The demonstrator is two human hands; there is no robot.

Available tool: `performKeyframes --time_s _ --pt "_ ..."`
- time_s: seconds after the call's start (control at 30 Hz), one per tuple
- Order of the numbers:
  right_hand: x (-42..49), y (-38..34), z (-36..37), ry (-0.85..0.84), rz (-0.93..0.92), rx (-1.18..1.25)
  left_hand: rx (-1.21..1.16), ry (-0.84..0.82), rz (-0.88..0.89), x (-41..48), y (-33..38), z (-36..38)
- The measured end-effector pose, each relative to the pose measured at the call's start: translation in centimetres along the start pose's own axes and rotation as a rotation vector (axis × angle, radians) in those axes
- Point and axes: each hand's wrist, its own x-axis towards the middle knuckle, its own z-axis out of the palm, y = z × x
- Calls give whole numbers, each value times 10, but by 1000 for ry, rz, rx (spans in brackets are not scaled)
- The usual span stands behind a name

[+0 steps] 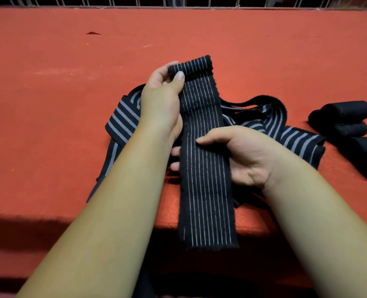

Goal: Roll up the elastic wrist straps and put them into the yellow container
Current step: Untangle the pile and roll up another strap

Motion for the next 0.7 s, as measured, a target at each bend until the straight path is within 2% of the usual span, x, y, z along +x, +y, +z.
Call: performKeyframes --time_s 0.07,0.17,0.23,0.33,0.5,0.63,0.7 --pt "-4 1 -1 -18 27 -2 15 -6 -8 -1 0 1" --pt "-6 2 -5 50 46 -19 35 -28 -18 -2 0 2" --pt "-6 2 -12 84 23 -159 51 -48 -31 -4 1 3" --pt "-13 1 -17 46 0 -368 68 -92 -67 -8 2 4" --pt "-23 -1 -22 88 6 -488 91 -139 -105 -15 1 8" --pt "-22 -1 -23 154 4 -686 103 -160 -104 -18 2 9" --pt "-22 -6 -22 180 -22 -671 107 -163 -92 -19 1 9"
